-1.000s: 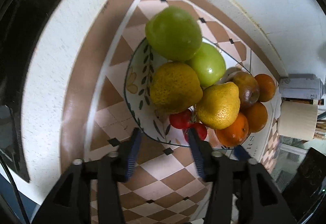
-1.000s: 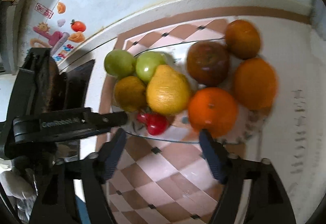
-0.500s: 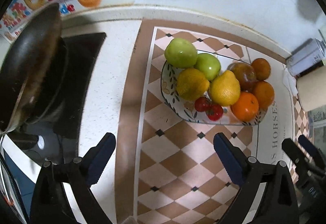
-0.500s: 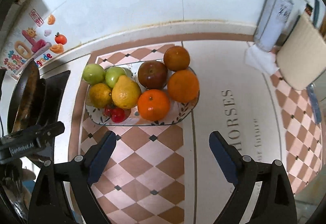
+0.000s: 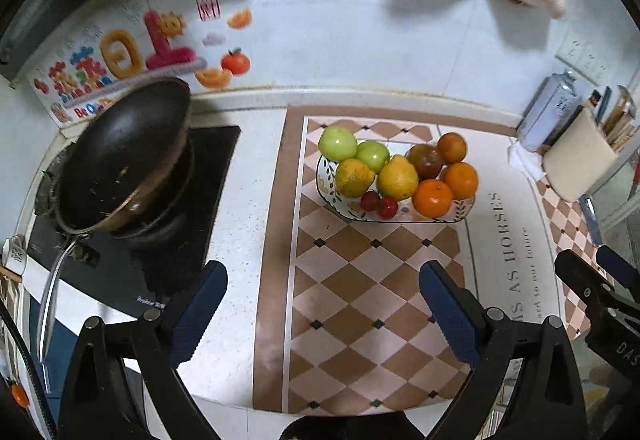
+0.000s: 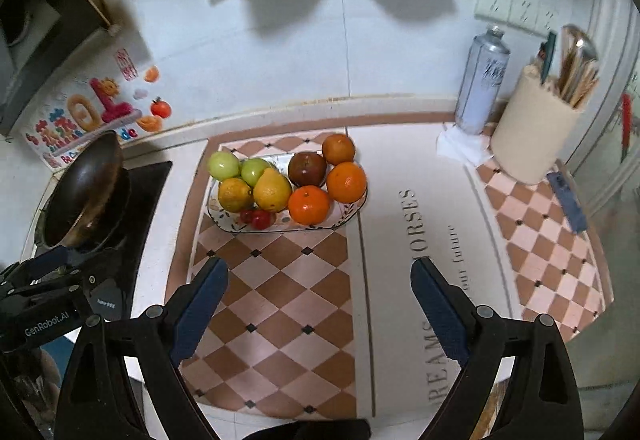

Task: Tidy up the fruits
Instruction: 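Lift both tools back from the plate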

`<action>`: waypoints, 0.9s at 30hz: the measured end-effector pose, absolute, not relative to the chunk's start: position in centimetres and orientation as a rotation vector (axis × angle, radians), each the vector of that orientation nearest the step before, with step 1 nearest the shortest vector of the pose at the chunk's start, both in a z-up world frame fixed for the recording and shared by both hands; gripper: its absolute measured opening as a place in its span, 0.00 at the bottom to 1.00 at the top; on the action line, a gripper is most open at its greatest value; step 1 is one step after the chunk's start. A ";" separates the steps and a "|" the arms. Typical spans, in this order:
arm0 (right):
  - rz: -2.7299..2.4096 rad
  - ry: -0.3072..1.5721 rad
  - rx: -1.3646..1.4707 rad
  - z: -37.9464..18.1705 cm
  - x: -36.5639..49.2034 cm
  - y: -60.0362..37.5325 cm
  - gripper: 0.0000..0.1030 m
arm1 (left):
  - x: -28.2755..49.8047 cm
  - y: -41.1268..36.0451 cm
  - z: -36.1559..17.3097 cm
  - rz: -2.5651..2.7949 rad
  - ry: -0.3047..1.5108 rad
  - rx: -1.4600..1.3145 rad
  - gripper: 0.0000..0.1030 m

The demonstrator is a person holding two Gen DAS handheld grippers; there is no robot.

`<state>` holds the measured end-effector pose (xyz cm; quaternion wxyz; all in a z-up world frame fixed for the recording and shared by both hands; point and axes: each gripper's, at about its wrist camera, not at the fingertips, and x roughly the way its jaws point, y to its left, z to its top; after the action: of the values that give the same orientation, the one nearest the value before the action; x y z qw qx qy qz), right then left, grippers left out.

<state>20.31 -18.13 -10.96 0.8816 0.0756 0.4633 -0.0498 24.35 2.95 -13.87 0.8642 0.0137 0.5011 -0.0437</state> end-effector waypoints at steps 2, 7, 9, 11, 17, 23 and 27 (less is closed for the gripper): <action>-0.101 0.939 0.147 -9.7 18.5 -17.9 0.93 | 22.7 3.1 -12.6 -0.091 1.018 0.029 0.95; -0.072 0.880 0.129 -6.5 13.9 -17.3 0.95 | 19.0 3.1 -10.0 -0.097 0.964 0.018 0.95; -0.065 0.854 0.117 -5.2 12.2 -17.0 0.95 | 17.2 3.0 -8.7 -0.090 0.928 0.022 0.95; -0.049 0.838 0.114 -4.0 10.5 -16.9 0.96 | 15.7 2.8 -7.7 -0.081 0.903 0.031 0.95; -0.018 0.792 0.092 -1.3 5.9 -16.6 0.98 | 10.9 3.0 -4.9 -0.064 0.846 0.012 0.95; 0.011 0.768 0.082 0.2 3.1 -16.3 0.98 | 7.6 3.1 -3.8 -0.051 0.830 0.000 0.95; 0.027 0.759 0.083 0.6 2.0 -16.1 0.98 | 6.1 3.2 -3.5 -0.038 0.820 -0.004 0.95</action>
<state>2.04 -16.11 0.60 0.9279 0.0406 0.3704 0.0133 6.10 3.22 -3.48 0.9170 -0.0018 0.3985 -0.0184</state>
